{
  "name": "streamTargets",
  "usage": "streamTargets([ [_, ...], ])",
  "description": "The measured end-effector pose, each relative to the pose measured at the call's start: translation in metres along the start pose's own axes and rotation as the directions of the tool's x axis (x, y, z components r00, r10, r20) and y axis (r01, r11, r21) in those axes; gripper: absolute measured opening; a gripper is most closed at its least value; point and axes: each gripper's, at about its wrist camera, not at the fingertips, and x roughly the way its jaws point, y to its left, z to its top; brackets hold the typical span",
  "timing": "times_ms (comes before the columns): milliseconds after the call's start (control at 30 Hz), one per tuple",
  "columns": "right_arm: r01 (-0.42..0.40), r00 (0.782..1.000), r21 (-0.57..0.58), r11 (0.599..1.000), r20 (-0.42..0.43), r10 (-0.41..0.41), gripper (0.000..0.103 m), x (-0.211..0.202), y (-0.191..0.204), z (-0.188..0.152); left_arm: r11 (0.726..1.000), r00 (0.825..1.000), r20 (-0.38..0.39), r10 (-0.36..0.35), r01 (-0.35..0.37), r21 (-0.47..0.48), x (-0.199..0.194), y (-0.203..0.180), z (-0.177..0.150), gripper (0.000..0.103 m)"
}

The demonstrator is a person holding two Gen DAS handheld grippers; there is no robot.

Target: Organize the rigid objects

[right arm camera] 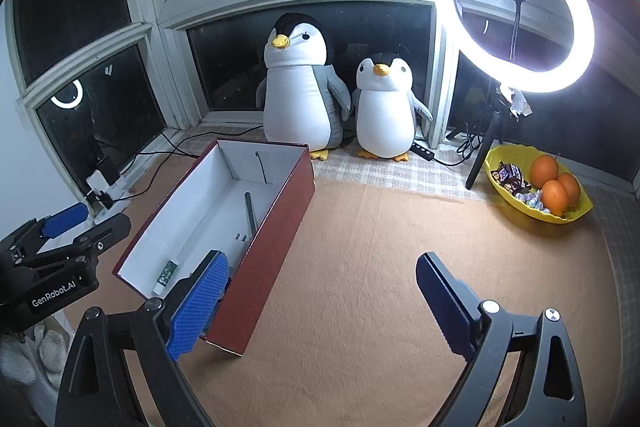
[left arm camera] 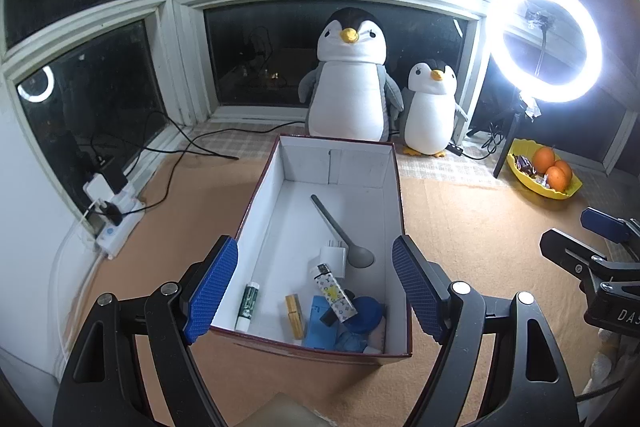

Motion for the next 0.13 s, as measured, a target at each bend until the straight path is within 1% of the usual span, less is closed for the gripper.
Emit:
streamTargets([
  [133, 0.001, 1.000, 0.001, 1.000, -0.003, -0.001, 0.093, 0.0001, -0.0017, 0.0002, 1.000, 1.000, -0.003, -0.002, 0.002, 0.004, 0.0000, 0.0000, 0.0001, 0.080],
])
